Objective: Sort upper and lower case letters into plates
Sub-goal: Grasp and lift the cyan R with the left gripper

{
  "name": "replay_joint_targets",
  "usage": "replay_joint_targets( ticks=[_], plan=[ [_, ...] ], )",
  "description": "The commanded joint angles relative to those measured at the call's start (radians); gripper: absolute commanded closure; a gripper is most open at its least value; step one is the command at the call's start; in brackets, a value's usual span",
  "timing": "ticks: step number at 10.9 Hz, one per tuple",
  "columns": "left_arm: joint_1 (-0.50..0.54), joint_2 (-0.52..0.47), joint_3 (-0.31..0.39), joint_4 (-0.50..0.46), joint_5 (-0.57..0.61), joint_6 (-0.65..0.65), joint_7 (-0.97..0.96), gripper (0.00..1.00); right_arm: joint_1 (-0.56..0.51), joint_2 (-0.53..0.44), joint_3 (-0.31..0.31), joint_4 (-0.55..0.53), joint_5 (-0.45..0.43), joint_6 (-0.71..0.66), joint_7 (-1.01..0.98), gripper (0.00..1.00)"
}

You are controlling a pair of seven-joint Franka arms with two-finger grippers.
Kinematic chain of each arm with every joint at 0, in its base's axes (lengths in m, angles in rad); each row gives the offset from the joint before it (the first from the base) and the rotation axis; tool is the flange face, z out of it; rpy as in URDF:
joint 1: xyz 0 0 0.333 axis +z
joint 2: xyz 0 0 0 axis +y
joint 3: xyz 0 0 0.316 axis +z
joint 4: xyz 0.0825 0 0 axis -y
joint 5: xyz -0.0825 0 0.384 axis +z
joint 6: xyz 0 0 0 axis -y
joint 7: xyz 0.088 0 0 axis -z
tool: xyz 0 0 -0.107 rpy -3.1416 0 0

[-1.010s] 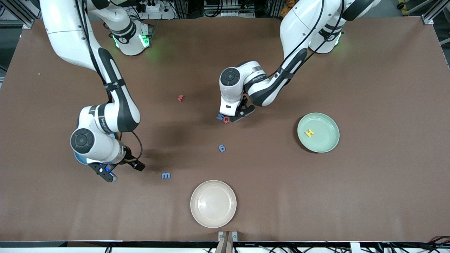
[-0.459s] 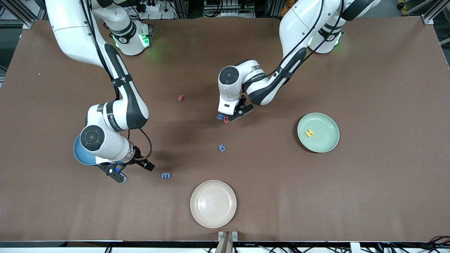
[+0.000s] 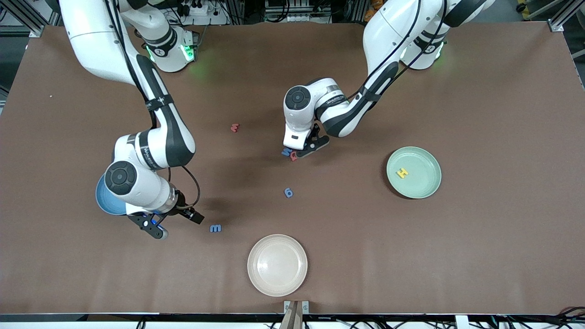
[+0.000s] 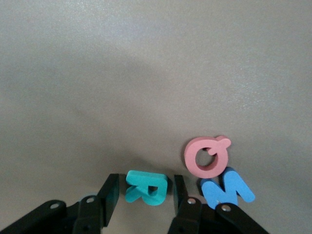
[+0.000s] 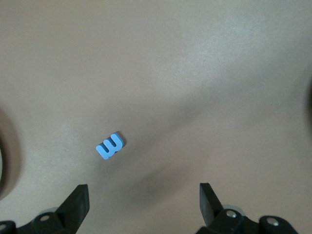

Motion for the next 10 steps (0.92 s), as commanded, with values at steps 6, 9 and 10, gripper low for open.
replay_joint_targets(
  ticks=[6, 9, 10],
  plan=[
    [0.005, 0.012, -0.006, -0.004, 0.023, 0.036, -0.005, 0.46, -0.006, 0.025, 0.005, 0.035, 0.012, 0.004, -0.005, 0.0],
    [0.004, 0.012, -0.006, -0.015, 0.029, 0.036, -0.005, 0.58, -0.006, 0.031, 0.005, 0.035, 0.012, 0.012, -0.005, 0.0],
    [0.005, 0.01, -0.006, -0.013, 0.029, 0.036, -0.005, 0.72, -0.006, 0.031, 0.005, 0.035, 0.012, 0.012, -0.005, 0.0]
  ],
)
